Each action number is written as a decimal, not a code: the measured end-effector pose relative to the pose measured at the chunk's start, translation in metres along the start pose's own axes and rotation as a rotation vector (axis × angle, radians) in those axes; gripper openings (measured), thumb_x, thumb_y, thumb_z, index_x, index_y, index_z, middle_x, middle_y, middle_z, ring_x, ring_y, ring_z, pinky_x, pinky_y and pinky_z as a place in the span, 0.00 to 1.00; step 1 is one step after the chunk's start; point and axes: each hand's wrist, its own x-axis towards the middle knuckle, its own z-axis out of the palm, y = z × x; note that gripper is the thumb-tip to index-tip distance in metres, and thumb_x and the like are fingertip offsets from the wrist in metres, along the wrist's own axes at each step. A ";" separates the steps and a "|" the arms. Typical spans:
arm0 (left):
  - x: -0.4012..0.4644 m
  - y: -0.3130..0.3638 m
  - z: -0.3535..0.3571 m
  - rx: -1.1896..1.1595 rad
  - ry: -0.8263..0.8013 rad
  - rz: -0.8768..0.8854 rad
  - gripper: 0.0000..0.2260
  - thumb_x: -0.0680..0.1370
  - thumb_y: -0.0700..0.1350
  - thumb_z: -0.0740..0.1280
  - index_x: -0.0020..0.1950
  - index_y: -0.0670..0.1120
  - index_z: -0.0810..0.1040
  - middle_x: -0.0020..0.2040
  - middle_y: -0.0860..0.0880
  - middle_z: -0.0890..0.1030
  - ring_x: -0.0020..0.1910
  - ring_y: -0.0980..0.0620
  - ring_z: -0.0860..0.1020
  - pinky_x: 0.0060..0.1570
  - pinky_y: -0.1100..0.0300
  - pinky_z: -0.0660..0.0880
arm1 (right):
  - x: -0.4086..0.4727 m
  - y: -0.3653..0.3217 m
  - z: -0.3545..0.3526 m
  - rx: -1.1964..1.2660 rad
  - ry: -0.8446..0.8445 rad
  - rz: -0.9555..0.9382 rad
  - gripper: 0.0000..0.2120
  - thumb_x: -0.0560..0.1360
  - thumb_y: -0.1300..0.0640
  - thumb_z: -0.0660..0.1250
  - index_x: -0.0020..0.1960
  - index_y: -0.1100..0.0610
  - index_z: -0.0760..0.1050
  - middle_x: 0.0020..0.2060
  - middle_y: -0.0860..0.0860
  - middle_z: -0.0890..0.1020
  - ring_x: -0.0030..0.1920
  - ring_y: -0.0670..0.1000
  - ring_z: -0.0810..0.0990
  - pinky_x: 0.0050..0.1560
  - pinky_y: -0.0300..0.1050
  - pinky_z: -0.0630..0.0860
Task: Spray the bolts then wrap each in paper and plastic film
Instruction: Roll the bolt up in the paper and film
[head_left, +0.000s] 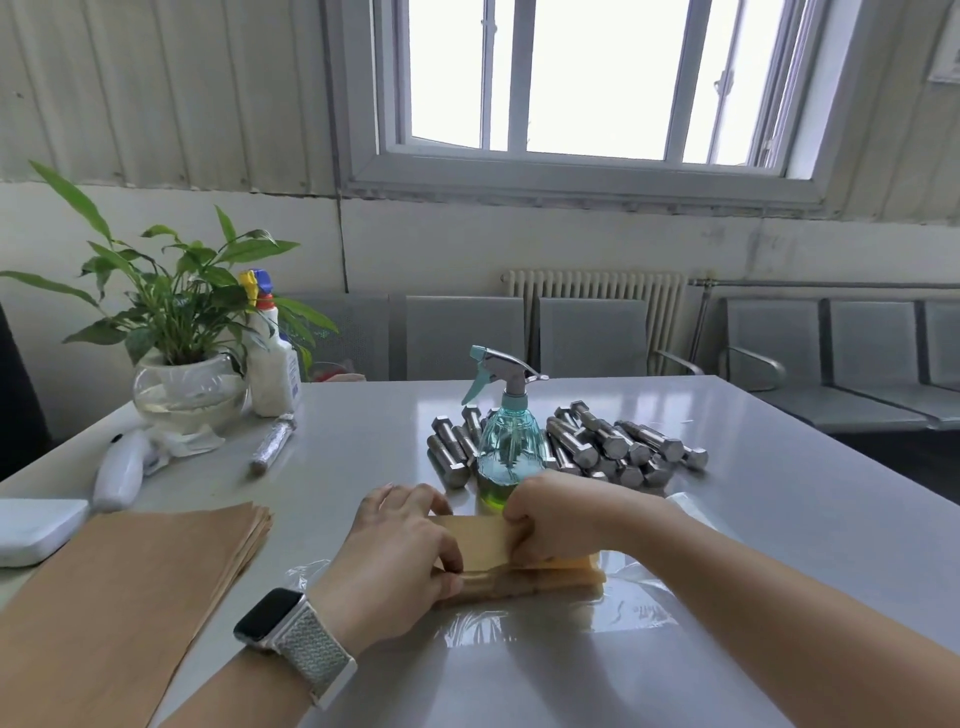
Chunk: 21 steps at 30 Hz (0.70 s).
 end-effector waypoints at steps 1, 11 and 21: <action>0.000 0.000 -0.001 0.001 0.000 0.006 0.12 0.75 0.62 0.66 0.54 0.60 0.81 0.67 0.59 0.66 0.68 0.53 0.61 0.71 0.54 0.47 | -0.001 0.001 -0.001 0.000 0.014 0.010 0.13 0.71 0.55 0.67 0.32 0.55 0.66 0.31 0.50 0.71 0.34 0.53 0.70 0.34 0.47 0.72; -0.001 -0.002 0.000 0.057 0.021 0.076 0.12 0.77 0.61 0.63 0.55 0.59 0.81 0.63 0.61 0.70 0.63 0.58 0.68 0.63 0.55 0.54 | -0.018 0.000 0.021 -0.030 0.178 -0.024 0.18 0.74 0.52 0.66 0.32 0.53 0.60 0.31 0.47 0.68 0.40 0.53 0.69 0.35 0.46 0.63; -0.006 -0.002 -0.001 0.064 0.106 0.156 0.12 0.76 0.62 0.65 0.53 0.60 0.82 0.54 0.61 0.73 0.54 0.60 0.74 0.56 0.59 0.55 | -0.020 -0.005 0.023 -0.034 0.192 0.030 0.16 0.70 0.48 0.73 0.38 0.50 0.66 0.32 0.46 0.68 0.41 0.52 0.67 0.29 0.43 0.56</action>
